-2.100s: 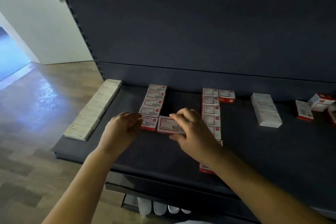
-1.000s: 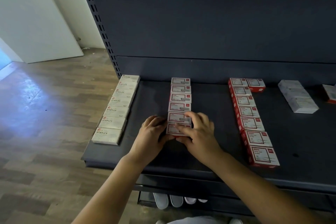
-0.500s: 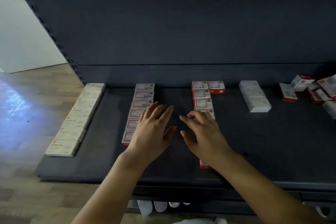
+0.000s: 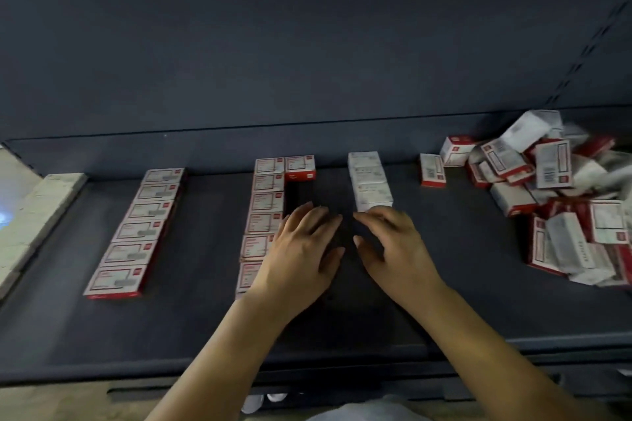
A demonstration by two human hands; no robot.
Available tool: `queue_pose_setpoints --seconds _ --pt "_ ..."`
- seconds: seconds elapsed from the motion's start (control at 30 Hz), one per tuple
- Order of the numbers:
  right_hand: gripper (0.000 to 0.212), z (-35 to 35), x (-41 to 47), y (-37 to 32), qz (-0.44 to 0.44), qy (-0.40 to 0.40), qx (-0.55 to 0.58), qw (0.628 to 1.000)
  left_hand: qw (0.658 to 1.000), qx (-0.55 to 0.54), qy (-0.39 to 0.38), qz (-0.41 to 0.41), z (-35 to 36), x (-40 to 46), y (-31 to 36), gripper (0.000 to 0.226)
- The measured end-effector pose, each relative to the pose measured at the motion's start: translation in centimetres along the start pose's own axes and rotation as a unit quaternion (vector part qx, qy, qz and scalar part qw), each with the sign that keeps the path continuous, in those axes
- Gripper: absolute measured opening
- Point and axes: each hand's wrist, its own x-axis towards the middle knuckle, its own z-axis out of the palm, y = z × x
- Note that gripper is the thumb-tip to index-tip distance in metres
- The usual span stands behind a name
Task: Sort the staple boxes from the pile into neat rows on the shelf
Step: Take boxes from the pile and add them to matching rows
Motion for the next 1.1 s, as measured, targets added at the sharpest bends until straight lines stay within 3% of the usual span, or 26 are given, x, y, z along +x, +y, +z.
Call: queue_pose_setpoints --seconds 0.1,0.17,0.33,0.4,0.5,0.63,0.73,0.83,0.93,1.0,1.1 --pt "0.029 -2.0 1.2 3.8 0.049 0.024 -0.016 0.998 1.0 0.003 0.003 0.013 1.0 2.4 2.1 0.048" --pt "0.033 -3.1 2.8 6.4 0.129 0.018 -0.034 0.991 1.0 0.002 -0.001 0.007 1.5 4.4 3.1 0.043" --pt "0.068 -3.9 6.8 11.1 0.299 -0.045 -0.125 0.945 0.997 0.04 -0.058 -0.02 3.1 9.2 4.0 0.043" --pt "0.083 -3.4 7.6 12.3 0.318 -0.079 -0.167 0.93 0.997 0.048 -0.064 -0.017 3.8 10.2 4.0 0.041" --pt "0.087 -2.8 8.1 13.4 0.318 -0.073 -0.188 0.927 0.998 0.035 -0.045 -0.007 4.6 10.3 4.1 0.031" --pt "0.072 -2.8 7.8 14.0 0.302 -0.037 -0.166 0.938 1.0 0.013 -0.008 0.009 5.1 9.6 4.2 0.019" --pt "0.054 -3.2 7.0 14.5 0.276 0.011 -0.07 0.959 0.999 -0.019 0.024 0.011 4.9 9.2 4.3 0.018" --pt "0.037 -4.3 5.8 13.8 0.197 0.059 0.012 0.979 0.995 -0.06 0.08 0.013 4.6 8.8 4.6 0.017" --pt "0.034 -6.0 4.1 11.0 0.089 0.103 0.034 0.99 0.979 -0.161 0.115 -0.044 4.2 8.1 5.1 0.03" --pt "0.036 -6.8 2.8 9.2 0.023 0.129 0.049 0.99 0.945 -0.286 0.111 -0.11 3.8 7.5 5.9 0.034" --pt "0.042 -7.5 1.4 7.3 -0.028 0.113 0.067 0.991 0.855 -0.472 0.084 -0.199 3.3 6.7 7.2 0.033"
